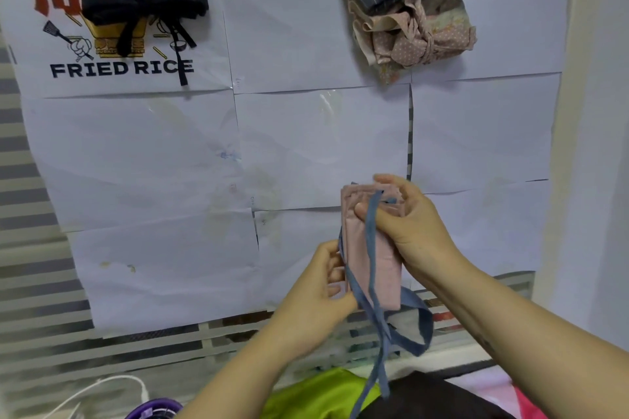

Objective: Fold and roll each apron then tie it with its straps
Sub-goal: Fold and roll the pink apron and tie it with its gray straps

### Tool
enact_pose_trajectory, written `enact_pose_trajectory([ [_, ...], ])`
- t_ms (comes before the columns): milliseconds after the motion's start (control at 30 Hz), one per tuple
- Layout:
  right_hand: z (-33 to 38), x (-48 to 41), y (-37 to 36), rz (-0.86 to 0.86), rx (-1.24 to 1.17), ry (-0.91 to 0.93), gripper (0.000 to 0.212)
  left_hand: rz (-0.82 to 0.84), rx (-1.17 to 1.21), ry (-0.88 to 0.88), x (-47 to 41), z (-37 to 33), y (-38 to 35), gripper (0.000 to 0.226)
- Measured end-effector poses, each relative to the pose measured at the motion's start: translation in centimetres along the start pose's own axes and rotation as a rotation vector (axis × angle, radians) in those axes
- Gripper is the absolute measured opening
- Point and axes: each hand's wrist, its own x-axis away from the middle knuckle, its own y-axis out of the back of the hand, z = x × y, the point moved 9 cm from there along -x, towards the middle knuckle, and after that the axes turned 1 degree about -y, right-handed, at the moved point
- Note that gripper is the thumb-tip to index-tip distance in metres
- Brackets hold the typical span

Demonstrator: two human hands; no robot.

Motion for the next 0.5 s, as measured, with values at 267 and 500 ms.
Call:
enact_pose_trajectory([
  [267, -0.6, 1.4, -1.1, 0.157, 0.161, -0.008, 0.015, -0.119, 0.138, -0.145, -0.1, -4.6, 2.6, 0.034],
  [500, 0.4, 2.9, -2.3, 0.224, 0.342, 0.119, 0.023, -0.34, -0.205, -0.359, 1.2, -7.9, 3.4, 0.034],
])
